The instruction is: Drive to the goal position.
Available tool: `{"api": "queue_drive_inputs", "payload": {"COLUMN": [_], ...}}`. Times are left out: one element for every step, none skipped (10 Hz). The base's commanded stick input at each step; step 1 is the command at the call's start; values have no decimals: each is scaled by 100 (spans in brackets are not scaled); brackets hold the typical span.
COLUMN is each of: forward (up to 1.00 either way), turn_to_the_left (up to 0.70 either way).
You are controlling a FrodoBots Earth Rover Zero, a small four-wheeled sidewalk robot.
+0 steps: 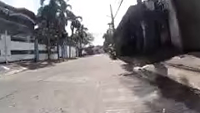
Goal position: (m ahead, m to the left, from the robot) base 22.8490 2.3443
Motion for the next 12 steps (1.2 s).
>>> {"api": "queue_drive_inputs", "payload": {"forward": [0,0,0,0,0,0,3,42,93,96,98,100], "turn_to_the_left": [0,0,0,0,0,0,0,0,0,0,0,0]}}
